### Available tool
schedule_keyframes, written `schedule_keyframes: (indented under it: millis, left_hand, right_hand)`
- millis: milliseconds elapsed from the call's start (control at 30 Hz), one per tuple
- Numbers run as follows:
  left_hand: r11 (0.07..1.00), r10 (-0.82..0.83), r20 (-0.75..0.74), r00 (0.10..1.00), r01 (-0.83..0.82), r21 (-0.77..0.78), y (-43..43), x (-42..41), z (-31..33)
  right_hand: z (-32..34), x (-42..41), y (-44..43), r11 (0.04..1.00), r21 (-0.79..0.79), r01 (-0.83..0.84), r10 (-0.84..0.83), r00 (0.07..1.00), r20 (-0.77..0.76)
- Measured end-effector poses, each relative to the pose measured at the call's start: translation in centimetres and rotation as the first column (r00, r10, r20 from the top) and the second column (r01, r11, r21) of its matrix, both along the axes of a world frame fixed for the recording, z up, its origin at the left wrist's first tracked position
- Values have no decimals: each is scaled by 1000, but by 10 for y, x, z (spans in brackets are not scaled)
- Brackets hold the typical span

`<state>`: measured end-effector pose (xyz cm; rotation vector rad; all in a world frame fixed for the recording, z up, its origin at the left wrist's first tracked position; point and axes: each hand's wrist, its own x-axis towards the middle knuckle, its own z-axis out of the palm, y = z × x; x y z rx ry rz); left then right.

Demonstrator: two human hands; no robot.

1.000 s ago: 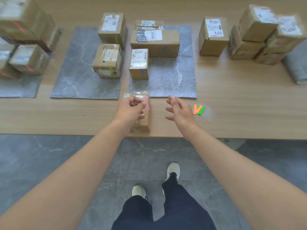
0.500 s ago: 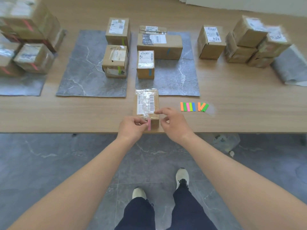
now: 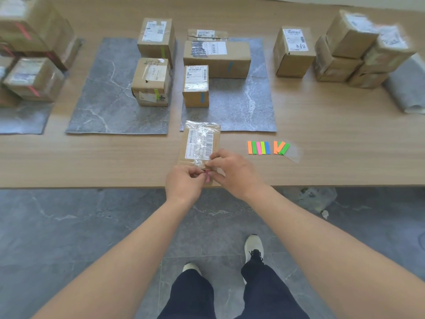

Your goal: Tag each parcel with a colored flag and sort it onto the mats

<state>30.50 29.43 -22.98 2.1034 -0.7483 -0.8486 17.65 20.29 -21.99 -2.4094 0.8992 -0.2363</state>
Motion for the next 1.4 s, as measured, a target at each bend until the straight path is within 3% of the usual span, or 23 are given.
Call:
schedule_keyframes:
  millis: [367,567,667,800,867,933,1000,1067,1100,1200,1400]
  left_hand:
    - [999,-30,117,993,29,13,-1,2,-3]
    - [975,-9,205,979,-37,220,11,20,-9]
    - [952,139,146,979,-173,254,19,36,-9]
    - [951,253,15,967,-252,181,11,49,2]
    - [954,284,-69,956,-275,117,3,51,9]
    - [956,294,-192,936,-290,49,-5,50,17]
    - [954,288,-326,901,-300,11,-10,48,22]
    - [957,257,-428,867,-289,-10,-11,45,23]
    - [961,240,-454,858,-275,-13,-11,44,23]
    - [966,214,-481,850,-257,-25,-10,43,27]
    - [963,190,-511,838,-259,-68,-4,51,59]
  right_hand:
    - [-19,12,1,984,-162,75,-65,996,64]
    - [-28,21,6,963,-234,136,-121,990,78]
    - [-33,27,11,945,-293,148,-137,989,58]
    - [-36,28,15,930,-326,167,-158,986,54]
    - [-31,25,15,959,-216,185,-176,983,59]
    - [-19,25,17,945,100,313,-326,929,176]
    - [-6,27,19,743,511,432,-590,784,194]
    - [3,33,17,524,740,421,-699,710,91]
    - [6,34,17,469,787,400,-700,712,55]
    - [18,37,19,428,821,379,-693,721,28]
    - [51,47,29,481,777,406,-702,710,63]
